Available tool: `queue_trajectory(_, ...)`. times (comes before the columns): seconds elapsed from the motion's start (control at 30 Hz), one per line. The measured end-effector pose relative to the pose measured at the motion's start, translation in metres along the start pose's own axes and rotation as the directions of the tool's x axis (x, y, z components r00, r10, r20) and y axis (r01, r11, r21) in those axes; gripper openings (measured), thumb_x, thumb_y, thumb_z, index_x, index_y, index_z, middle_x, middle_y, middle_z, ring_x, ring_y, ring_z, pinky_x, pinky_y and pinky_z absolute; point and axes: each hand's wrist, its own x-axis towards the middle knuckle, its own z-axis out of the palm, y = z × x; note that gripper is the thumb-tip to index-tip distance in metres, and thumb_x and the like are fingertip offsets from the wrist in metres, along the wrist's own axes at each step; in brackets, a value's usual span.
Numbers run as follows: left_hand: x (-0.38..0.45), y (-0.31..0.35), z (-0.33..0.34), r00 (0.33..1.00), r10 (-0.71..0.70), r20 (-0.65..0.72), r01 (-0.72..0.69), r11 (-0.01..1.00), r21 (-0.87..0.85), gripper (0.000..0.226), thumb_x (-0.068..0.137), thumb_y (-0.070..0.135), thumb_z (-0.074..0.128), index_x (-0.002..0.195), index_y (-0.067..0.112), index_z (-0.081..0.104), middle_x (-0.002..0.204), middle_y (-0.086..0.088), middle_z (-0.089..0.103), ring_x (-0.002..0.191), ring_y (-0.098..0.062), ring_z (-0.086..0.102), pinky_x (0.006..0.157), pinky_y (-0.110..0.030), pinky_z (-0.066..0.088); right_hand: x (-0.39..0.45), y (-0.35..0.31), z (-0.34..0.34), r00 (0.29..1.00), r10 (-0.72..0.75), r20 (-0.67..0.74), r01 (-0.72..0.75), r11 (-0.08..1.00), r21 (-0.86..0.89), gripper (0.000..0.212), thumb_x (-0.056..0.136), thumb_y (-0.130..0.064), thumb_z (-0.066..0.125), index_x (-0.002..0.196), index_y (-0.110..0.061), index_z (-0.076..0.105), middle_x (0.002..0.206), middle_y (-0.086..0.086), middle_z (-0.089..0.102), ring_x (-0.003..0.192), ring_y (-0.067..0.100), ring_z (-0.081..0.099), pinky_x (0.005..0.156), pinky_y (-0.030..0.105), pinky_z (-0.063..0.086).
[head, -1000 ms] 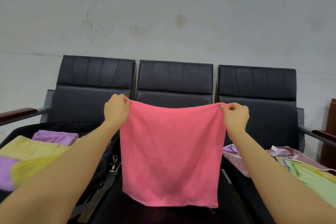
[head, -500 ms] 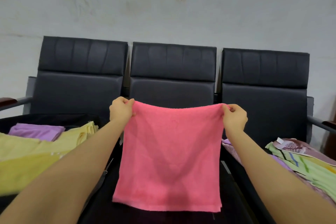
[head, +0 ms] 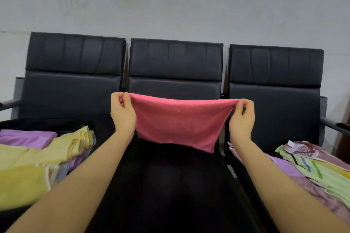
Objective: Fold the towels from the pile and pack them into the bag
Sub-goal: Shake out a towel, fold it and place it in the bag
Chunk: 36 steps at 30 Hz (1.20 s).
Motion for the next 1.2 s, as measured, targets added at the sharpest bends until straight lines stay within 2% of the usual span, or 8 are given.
queue_trajectory(0.17,-0.046,-0.034,-0.034,0.996,-0.089,-0.008,0.089,0.976,0.197,0.015,0.1,0.035,0.041,0.091,0.024,0.047,0.088,0.007,0.057,0.096,-0.023,0.053,0.099,-0.041,0.036,-0.049,0.02,-0.029,0.997,0.074,-0.011,-0.075,0.985,-0.157,0.015,0.103,-0.022,0.037,0.095,-0.019,0.049,0.083,-0.004,0.054,0.086,0.018,0.052,0.079,0.031,0.038)
queue_trajectory(0.27,-0.07,-0.045,-0.051,0.984,-0.176,-0.02,0.172,0.922,0.347,0.017,0.099,0.038,0.041,0.092,0.024,0.047,0.103,-0.009,0.055,0.11,-0.037,0.044,0.099,-0.044,0.029,-0.07,0.039,-0.044,0.992,0.125,-0.032,-0.128,0.945,-0.3,0.014,0.102,-0.025,0.039,0.091,-0.022,0.048,0.075,-0.008,0.049,0.091,0.024,0.051,0.097,0.047,0.038)
queue_trajectory(0.33,-0.083,-0.051,-0.059,0.98,-0.199,-0.004,0.181,0.883,0.433,0.017,0.099,0.036,0.042,0.094,0.021,0.048,0.094,-0.006,0.047,0.113,-0.038,0.04,0.103,-0.049,0.029,-0.081,0.052,-0.05,0.988,0.151,-0.019,-0.149,0.934,-0.325,0.015,0.101,-0.025,0.041,0.09,-0.02,0.05,0.077,-0.005,0.052,0.088,0.023,0.051,0.102,0.049,0.034)
queue_trajectory(0.47,-0.093,-0.086,-0.07,0.983,-0.169,0.066,0.095,0.791,0.604,0.021,0.099,0.03,0.045,0.09,0.013,0.053,0.082,-0.005,0.053,0.104,-0.037,0.049,0.099,-0.046,0.027,-0.099,0.079,-0.056,0.973,0.23,0.031,-0.193,0.876,-0.441,0.018,0.099,-0.022,0.044,0.084,-0.015,0.052,0.084,0.002,0.057,0.091,0.027,0.055,0.099,0.045,0.035)
queue_trajectory(0.7,-0.083,-0.147,-0.057,0.925,-0.285,0.25,-0.029,0.605,0.796,0.023,0.1,0.028,0.045,0.097,0.007,0.055,0.097,-0.015,0.063,0.099,-0.037,0.057,0.084,-0.042,0.04,-0.101,0.13,-0.041,0.888,0.44,0.133,-0.281,0.749,-0.6,0.017,0.098,-0.018,0.044,0.09,-0.011,0.056,0.104,0.018,0.062,0.099,0.036,0.056,0.083,0.041,0.043)
queue_trajectory(0.97,-0.056,-0.178,-0.016,0.919,-0.306,0.249,0.009,0.647,0.762,0.024,0.1,0.031,0.044,0.1,0.009,0.054,0.095,-0.011,0.059,0.096,-0.036,0.057,0.083,-0.043,0.04,-0.08,0.164,-0.013,0.934,0.331,0.132,-0.141,0.684,-0.715,0.019,0.099,-0.02,0.043,0.1,-0.009,0.059,0.103,0.012,0.062,0.102,0.035,0.055,0.085,0.039,0.037)
queue_trajectory(1.1,-0.065,-0.192,-0.009,0.911,-0.337,0.239,-0.089,0.405,0.91,0.048,0.097,0.034,0.048,0.135,0.005,0.041,0.129,-0.023,0.046,0.117,-0.041,0.043,0.095,-0.047,0.033,-0.092,0.181,-0.005,0.929,0.199,0.313,0.141,0.592,-0.794,0.032,0.093,-0.021,0.058,0.124,-0.013,0.059,0.126,0.012,0.052,0.117,0.035,0.045,0.096,0.042,0.03)
queue_trajectory(1.2,-0.098,-0.204,-0.018,0.916,-0.312,0.252,-0.157,0.299,0.941,0.051,0.082,0.025,0.068,0.118,-0.007,0.052,0.108,-0.027,0.054,0.098,-0.041,0.051,0.082,-0.047,0.039,-0.116,0.185,0.002,0.837,0.125,0.533,0.351,0.626,-0.697,0.034,0.09,-0.012,0.057,0.123,-0.013,0.06,0.127,0.009,0.053,0.114,0.033,0.047,0.094,0.04,0.031)
